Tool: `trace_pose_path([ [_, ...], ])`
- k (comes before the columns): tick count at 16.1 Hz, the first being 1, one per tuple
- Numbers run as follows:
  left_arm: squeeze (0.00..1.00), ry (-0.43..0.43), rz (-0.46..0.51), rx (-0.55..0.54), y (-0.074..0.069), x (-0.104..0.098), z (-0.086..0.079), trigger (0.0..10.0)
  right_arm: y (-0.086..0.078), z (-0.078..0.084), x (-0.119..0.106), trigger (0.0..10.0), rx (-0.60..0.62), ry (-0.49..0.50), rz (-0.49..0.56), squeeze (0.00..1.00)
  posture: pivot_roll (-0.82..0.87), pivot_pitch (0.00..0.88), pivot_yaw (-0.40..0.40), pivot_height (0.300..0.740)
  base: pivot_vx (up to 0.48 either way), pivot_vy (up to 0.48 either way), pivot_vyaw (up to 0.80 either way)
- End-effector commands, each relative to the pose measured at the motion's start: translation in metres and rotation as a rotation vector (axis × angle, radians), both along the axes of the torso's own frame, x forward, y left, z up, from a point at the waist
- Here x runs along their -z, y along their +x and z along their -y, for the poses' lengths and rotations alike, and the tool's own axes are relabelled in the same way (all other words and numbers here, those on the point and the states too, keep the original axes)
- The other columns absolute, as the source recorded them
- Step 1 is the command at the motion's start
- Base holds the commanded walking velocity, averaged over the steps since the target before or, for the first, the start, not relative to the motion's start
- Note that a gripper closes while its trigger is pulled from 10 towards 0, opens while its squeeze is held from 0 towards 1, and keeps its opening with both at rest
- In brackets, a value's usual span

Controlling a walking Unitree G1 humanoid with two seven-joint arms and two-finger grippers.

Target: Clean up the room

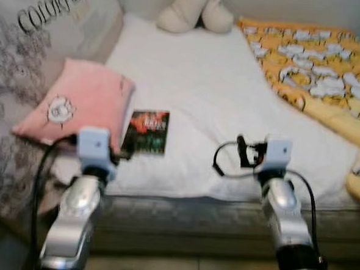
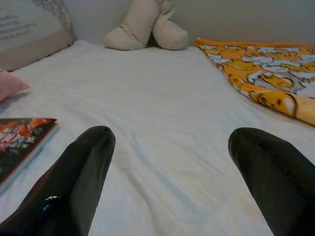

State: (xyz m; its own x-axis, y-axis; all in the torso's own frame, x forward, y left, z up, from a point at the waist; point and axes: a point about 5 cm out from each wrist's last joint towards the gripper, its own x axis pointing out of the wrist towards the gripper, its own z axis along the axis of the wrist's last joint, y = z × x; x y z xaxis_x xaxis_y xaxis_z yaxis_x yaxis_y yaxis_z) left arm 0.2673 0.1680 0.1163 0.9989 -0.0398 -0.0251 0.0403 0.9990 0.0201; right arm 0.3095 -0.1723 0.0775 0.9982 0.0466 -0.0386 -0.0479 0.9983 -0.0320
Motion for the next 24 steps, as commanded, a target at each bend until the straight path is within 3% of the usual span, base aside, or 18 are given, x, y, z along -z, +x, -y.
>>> trace_pose_path([
  [1,0.00,0.007,-0.005,0.009,0.004,0.000,0.000,10.0,0.005,0.001,-0.009,10.0,0.010,-0.005,0.032,0.00,0.01,0.000,-0.009,0.740,0.000,-0.442,0.00],
  [10,0.00,0.026,-0.009,0.057,0.011,-0.001,0.006,10.0,0.005,-0.008,-0.008,10.0,-0.017,-0.040,0.021,0.00,-0.02,0.000,0.011,0.740,0.181,-0.408,0.00],
  [13,0.00,0.028,-0.020,0.044,0.009,0.003,0.007,10.0,0.004,-0.006,-0.007,10.0,-0.015,-0.045,0.020,0.00,-0.02,0.000,0.005,0.740,0.279,-0.387,-0.53],
  [16,0.00,0.047,0.020,-0.039,0.008,-0.002,0.000,10.0,0.004,-0.008,-0.007,10.0,-0.023,-0.047,0.022,0.00,-0.02,0.000,0.005,0.740,0.310,-0.362,0.00],
  [20,0.00,0.048,0.001,-0.003,0.006,0.002,0.009,10.0,0.004,-0.012,-0.005,10.0,-0.039,-0.054,0.014,0.00,-0.02,0.000,0.009,0.740,0.324,-0.350,0.00],
  [24,0.00,0.056,-0.002,-0.014,0.006,0.001,0.002,10.0,0.007,-0.013,-0.001,10.0,-0.050,-0.057,-0.020,0.00,-0.01,0.000,0.016,0.740,0.322,-0.351,0.00],
])
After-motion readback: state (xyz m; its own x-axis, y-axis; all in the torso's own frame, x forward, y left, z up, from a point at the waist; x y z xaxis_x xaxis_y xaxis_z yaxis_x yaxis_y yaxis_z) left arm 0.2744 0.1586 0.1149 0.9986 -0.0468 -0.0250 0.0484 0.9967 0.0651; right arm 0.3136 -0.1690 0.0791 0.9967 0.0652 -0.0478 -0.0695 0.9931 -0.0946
